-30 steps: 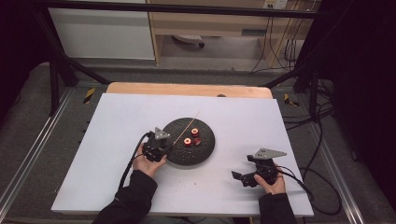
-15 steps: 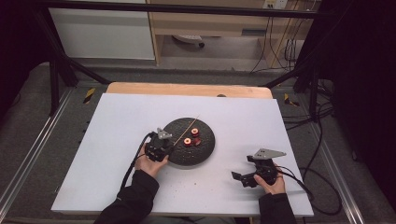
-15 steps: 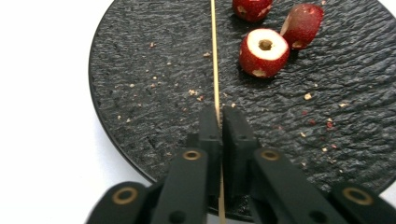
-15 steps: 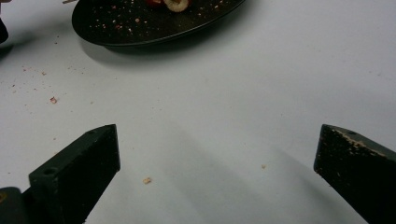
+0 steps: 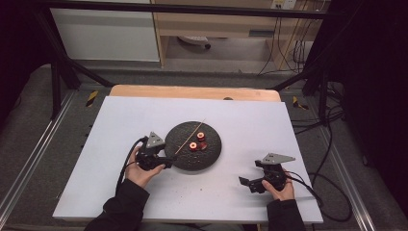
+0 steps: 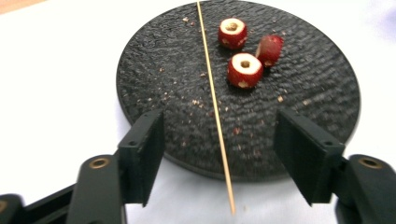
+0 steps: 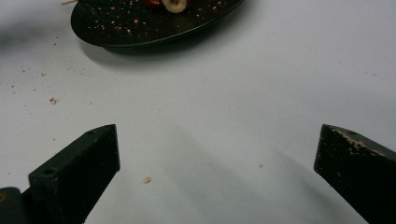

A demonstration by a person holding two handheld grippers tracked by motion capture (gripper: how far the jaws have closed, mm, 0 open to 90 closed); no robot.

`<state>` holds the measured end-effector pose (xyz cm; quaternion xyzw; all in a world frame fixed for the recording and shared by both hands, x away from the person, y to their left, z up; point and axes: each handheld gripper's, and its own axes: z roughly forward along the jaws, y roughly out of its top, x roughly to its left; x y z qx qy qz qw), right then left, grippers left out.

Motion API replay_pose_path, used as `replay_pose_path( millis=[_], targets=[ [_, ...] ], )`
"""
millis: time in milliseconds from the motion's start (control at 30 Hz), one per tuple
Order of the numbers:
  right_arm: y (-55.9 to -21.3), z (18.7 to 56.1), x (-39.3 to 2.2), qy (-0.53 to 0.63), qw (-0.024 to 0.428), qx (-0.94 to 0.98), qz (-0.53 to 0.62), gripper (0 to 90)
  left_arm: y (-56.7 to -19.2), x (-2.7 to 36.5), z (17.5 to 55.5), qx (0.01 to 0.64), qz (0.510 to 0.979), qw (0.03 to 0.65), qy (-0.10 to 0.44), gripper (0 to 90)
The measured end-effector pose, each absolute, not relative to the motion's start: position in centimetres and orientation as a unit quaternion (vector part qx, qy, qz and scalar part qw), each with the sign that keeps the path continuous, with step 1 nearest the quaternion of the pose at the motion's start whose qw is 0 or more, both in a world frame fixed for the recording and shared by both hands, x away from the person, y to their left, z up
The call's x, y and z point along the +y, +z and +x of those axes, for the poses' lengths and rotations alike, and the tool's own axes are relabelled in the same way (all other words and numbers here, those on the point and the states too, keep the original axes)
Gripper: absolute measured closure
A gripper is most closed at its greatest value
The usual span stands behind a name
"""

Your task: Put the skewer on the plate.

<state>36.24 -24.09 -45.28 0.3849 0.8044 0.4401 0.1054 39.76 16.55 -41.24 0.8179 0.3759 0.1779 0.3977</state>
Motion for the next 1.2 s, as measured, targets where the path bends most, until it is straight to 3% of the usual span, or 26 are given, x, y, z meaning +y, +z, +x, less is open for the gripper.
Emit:
replay_pose_path(
  millis=[200, 400, 800, 1200],
  targets=[
    [-45.2, 36.2, -24.2, 0.443, 0.106, 0.803, 0.385, 1.2, -41.7, 19.0, 38.0, 0.359, 0.817, 0.413, 0.181, 18.1],
    [-45.2, 36.2, -24.3, 0.441, 0.108, 0.804, 0.385, 1.0, -42.8, 21.7, 36.4, 0.364, 0.813, 0.420, 0.174, 8.6],
    [-45.4, 36.1, -24.3, 0.436, 0.106, 0.805, 0.387, 0.9, -45.2, 26.1, 34.6, 0.380, 0.806, 0.420, 0.174, 6.7],
    [-45.4, 36.0, -24.4, 0.433, 0.100, 0.806, 0.391, 0.9, -45.4, 26.9, 34.2, 0.376, 0.805, 0.427, 0.168, 6.8]
  ],
)
